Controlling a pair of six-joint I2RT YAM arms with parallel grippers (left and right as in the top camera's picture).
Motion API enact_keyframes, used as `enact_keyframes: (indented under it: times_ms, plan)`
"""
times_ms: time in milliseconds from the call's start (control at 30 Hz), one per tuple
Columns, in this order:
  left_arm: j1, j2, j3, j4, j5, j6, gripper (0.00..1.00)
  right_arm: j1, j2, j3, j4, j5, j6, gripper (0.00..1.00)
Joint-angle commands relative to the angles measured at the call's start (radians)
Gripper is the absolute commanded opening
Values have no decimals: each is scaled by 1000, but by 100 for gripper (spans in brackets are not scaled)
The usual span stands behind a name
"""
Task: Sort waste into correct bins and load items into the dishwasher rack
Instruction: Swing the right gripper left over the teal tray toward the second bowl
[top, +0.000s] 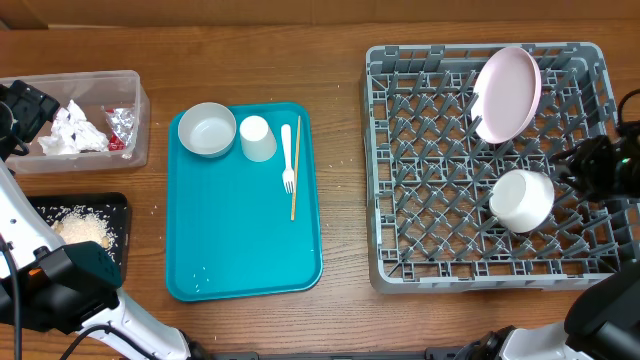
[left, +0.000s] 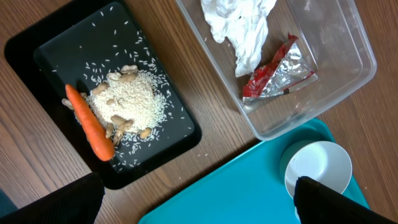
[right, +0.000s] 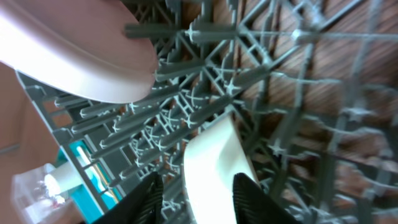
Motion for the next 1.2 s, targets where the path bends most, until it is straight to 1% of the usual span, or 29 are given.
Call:
enact_keyframes:
  times_ms: [0,100,200,233,300,367,433,500,533,600,633,667,733,800,867,1000,1067,1167]
  plan:
    - [-6,3,-5,2,-12,-13,100,-1,-16,150,-65,141,33,47]
    - [-6,3,-5,2,-12,-13,100,-1,-31,262,-148,234,72,51]
    - [-6,3,-5,2,-12,-13,100,0,-52,340,-196,226,72,55]
    - [-6,3,-5,2,-12,-13,100,2,-63,357,-206,201,72,60]
    - [-6,3,-5,2,-12,-13,100,13,-82,369,-212,122,71,69]
    - [-6,3,-5,2,-12,-13,100,37,-98,369,-216,-15,30,86]
    - [-6,3,-5,2,-12,-13,100,88,-106,369,-230,-180,-95,89]
    - [-6,3,-5,2,-12,-13,100,161,-106,368,-229,-301,-182,89]
    - [-6,3,-5,2,-12,-13,100,201,-106,367,-216,-343,-201,89]
    - [-6,3,-5,2,-12,-13,100,296,-106,360,-159,-397,-202,97]
    - [-6,3,-5,2,-12,-13,100,345,-105,358,-124,-409,-199,100]
    - [-6,3,-5,2,-12,-13,100,407,-103,352,-77,-409,-192,100]
    - [-6,3,-5,2,-12,-13,100,515,-98,337,5,-394,-191,100]
    - [-6,3,-5,2,-12,-13,100,631,-83,331,71,-335,-191,100]
    - [-6,3,-5,2,-12,-13,100,737,-63,332,113,-226,-158,100]
    - [-6,3,-5,2,-12,-13,100,937,-11,332,175,59,-50,100]
    - [-6,3,-5,2,-12,-13,100,1012,14,331,187,144,-50,100]
    - [-6,3,-5,2,-12,-13,100,1092,54,331,205,192,-51,100]
